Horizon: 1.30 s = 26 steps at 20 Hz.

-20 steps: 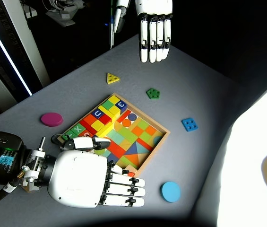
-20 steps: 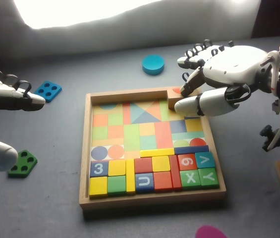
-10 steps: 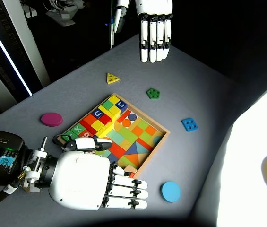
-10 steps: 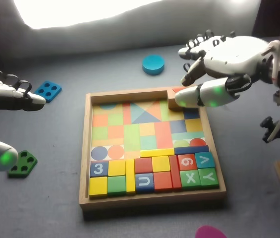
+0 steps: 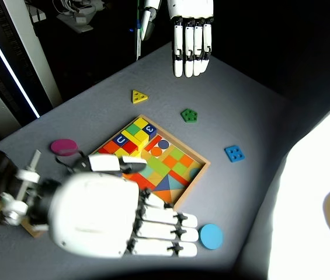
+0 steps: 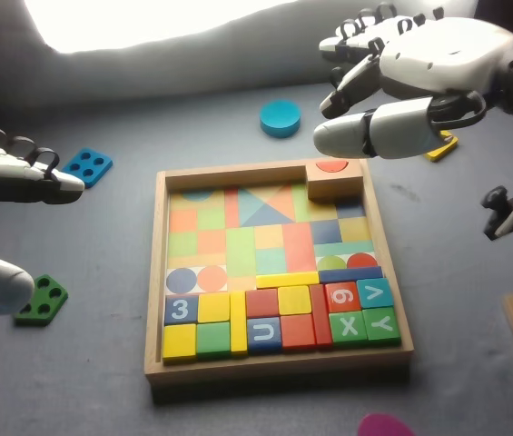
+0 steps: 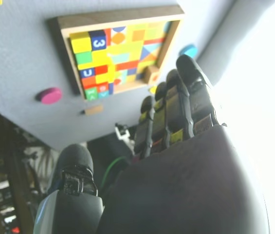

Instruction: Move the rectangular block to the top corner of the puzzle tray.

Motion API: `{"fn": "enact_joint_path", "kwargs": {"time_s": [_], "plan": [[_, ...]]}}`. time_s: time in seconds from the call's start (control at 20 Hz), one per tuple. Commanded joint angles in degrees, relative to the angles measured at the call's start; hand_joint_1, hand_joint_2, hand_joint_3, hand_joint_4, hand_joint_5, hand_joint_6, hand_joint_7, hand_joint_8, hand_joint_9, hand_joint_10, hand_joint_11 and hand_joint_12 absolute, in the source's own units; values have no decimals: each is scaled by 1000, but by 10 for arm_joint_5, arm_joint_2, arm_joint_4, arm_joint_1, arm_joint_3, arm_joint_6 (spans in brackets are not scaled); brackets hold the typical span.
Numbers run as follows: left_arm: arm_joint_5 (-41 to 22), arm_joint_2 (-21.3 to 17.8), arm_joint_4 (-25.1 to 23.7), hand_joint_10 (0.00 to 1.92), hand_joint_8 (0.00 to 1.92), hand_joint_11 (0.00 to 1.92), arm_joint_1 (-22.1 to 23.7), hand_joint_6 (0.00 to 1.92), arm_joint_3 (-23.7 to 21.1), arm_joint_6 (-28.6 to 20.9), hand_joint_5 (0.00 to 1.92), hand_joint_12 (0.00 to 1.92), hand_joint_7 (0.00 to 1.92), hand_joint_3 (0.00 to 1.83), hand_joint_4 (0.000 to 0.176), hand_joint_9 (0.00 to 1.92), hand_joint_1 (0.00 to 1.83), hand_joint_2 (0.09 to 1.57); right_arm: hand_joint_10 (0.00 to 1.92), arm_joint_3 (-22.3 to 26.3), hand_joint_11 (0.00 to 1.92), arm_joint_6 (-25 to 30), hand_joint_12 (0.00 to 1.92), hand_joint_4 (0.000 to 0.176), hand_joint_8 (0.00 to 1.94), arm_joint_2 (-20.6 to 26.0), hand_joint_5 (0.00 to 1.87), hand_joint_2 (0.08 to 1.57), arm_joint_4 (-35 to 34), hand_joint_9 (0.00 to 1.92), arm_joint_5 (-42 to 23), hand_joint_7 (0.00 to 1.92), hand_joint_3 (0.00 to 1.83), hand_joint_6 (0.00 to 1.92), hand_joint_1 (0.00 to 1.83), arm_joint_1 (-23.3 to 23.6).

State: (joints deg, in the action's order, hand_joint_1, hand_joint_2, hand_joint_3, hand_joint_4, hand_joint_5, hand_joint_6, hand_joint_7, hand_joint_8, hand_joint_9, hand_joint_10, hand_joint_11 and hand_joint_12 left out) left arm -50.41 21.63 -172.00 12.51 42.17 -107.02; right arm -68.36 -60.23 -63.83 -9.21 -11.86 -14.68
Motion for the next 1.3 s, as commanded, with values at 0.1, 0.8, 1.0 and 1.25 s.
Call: {"fn": "enact_joint_path", "kwargs": {"time_s": [0.1, 0.8, 1.0, 1.25], "plan": [[47, 0, -6, 26, 13, 0, 6, 9, -1, -2, 160, 881, 229, 0, 24, 258, 97, 1286, 117, 48, 0, 4, 612, 0, 17, 40, 731, 1207, -1, 268, -34, 413, 0, 14, 0, 31], [47, -4, -6, 1549, 1107, 588, 2, 1038, -6, -2, 831, 1892, 1047, 0, 0, 929, 71, 1320, 1814, 158, 1101, -9, 1921, 0, 1449, 106, 1060, 1243, -1, 1226, -37, 1278, 2, 1602, 0, 42], [47, -4, -6, 1606, 1228, 561, 2, 1128, -5, -2, 802, 1917, 978, 0, 0, 884, 65, 1320, 1808, 159, 1059, -10, 1921, 0, 1461, 106, 997, 1250, -1, 1182, -37, 1232, 3, 1618, 0, 36], [47, -4, -6, 1641, 1252, 558, 2, 1109, -8, -2, 805, 1921, 968, 0, 0, 872, 88, 1316, 1886, 162, 1118, -19, 1921, 0, 1532, 106, 998, 1250, 0, 1218, -77, 1256, 1, 1655, 0, 27]]}}
